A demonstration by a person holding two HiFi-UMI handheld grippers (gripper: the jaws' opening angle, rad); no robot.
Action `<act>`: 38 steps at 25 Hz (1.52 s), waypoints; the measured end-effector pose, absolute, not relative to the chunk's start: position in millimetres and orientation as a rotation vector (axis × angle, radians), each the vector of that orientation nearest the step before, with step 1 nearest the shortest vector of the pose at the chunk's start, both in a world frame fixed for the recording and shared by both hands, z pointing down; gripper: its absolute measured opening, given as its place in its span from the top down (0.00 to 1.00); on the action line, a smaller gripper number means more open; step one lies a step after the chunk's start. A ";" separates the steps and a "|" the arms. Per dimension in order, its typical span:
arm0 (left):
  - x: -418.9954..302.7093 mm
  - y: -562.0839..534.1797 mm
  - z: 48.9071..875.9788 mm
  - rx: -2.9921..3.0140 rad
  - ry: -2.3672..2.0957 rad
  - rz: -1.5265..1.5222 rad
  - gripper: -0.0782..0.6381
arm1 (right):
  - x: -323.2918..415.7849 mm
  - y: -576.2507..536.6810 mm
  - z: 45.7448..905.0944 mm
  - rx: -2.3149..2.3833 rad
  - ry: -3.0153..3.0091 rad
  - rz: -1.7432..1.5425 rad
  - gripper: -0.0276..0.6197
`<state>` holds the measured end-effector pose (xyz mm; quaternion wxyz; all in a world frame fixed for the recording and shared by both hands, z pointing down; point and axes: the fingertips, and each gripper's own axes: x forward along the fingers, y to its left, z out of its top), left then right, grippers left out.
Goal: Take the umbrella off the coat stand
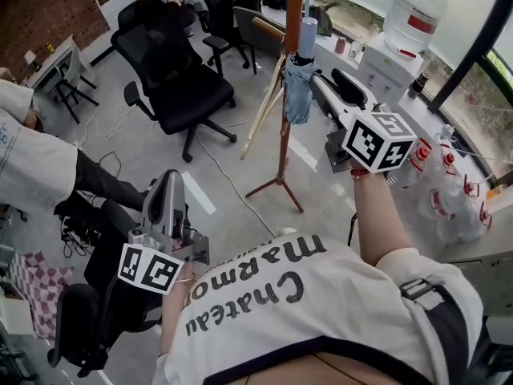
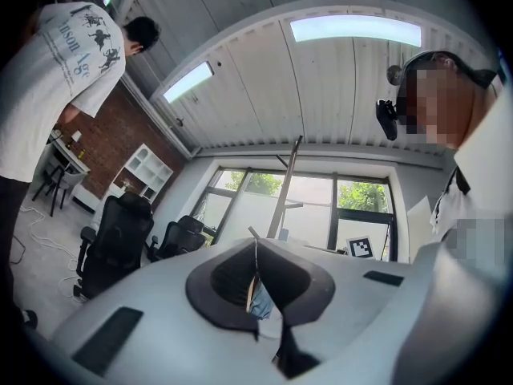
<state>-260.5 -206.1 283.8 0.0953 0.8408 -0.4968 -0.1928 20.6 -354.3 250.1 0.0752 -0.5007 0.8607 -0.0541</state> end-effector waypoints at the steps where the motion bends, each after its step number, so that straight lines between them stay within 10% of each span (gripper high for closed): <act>1: -259.0 -212.0 284.5 2.486 -1.480 -0.574 0.86 | 22.3 -361.5 249.5 -1.494 2.583 -0.157 0.62; 18: -260.9 -271.7 275.8 2.410 -1.703 -0.520 0.86 | 3.0 -453.3 226.1 -1.287 2.653 -0.008 0.54; 38: -250.8 -296.5 281.3 2.386 -1.718 -0.533 0.86 | -10.5 -462.4 232.3 -1.139 2.767 -0.053 0.70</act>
